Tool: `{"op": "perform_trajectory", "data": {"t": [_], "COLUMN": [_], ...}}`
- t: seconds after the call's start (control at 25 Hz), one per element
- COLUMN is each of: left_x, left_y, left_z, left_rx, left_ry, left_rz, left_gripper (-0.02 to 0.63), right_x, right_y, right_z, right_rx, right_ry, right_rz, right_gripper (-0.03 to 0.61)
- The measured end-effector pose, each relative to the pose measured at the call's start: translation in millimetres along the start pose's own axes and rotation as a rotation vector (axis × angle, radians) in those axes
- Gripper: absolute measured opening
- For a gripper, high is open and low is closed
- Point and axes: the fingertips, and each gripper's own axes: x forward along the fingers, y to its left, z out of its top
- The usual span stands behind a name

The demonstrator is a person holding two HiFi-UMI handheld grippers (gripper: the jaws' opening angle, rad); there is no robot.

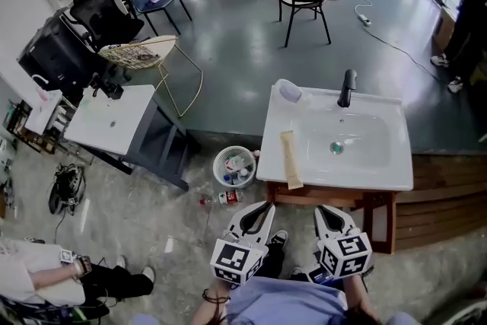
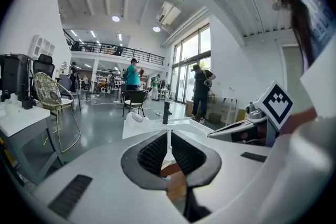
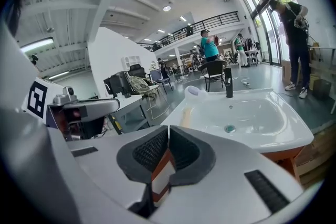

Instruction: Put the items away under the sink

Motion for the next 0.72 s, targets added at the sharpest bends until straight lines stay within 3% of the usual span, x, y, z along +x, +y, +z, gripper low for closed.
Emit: {"op": "perform_trajectory", "data": {"t": [0.6,0.64,0.72], "left_x": [52.6,54.8,58.5], "left_y": [55.2,56.9,60.9], "left_z": [-20.3,-21.9,-23.4], "left_rx": [-0.032,-0.033,-0.034], "left_ry": [0.057,0.063,0.067], "left_rz": [-0.070,-0.074,-0.078], "left_gripper": [0.020,0.020,0.020], "right_x": [122.1,130.4,146.8], "right_y": [-22.6,-23.2,-24.8], "right_z": [3.4,0.7,-6.0], "right_rx": [-0.012,-0.013,-0.020], "right_ry": [0.107,0.123,0.162], "right_rz": [0.012,0.018,0.025], "right_gripper": [0.026,0.051,0.181]}}
